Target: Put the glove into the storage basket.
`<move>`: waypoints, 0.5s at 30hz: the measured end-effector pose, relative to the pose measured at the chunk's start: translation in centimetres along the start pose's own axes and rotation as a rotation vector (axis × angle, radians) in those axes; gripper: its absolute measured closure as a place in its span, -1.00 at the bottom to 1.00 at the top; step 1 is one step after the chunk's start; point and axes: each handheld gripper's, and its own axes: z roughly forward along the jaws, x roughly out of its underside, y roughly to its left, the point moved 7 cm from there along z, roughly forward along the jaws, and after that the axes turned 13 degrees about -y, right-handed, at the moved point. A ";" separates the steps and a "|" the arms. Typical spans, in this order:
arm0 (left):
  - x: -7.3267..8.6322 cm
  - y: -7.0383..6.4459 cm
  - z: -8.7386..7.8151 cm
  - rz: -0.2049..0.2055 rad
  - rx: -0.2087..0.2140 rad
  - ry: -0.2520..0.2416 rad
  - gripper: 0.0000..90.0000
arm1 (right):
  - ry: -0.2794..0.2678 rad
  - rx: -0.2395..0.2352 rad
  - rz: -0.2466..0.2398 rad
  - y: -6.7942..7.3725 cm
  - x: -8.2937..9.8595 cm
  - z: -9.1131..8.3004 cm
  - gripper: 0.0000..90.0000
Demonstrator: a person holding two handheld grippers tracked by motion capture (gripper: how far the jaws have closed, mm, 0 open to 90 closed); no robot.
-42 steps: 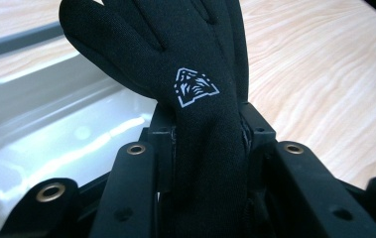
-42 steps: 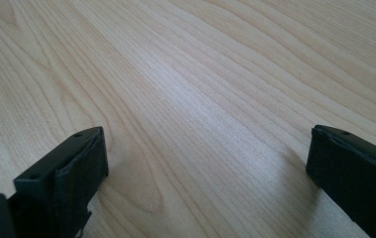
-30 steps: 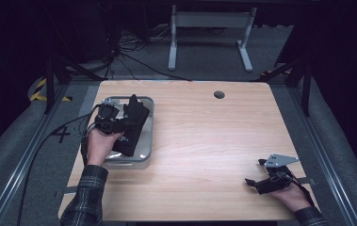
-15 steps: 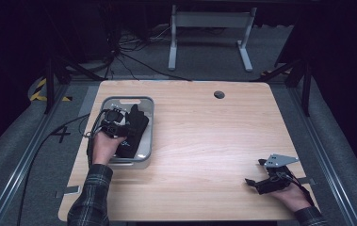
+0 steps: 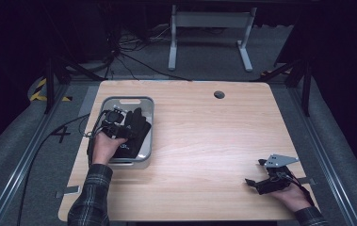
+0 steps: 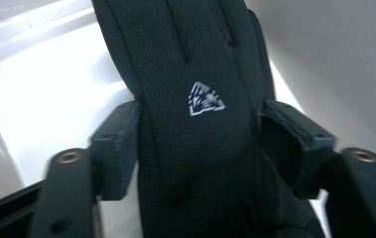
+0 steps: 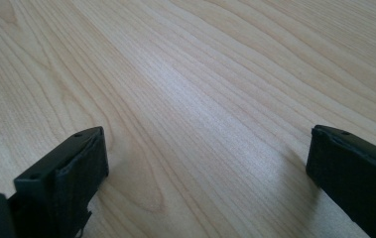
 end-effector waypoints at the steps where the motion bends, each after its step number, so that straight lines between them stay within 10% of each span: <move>1: -0.1 0.1 0.0 -0.002 -0.004 -0.011 -0.43 | 0.000 0.000 0.000 0.0 0.0 0.0 -0.93; 3: -0.4 0.3 -0.4 0.000 -0.012 -0.040 -0.67 | 0.000 0.000 0.000 0.0 0.0 0.0 -0.93; 15: -1.7 -0.9 -2.1 0.003 0.016 -0.134 -0.70 | 0.000 0.000 0.000 0.0 0.0 0.0 -0.93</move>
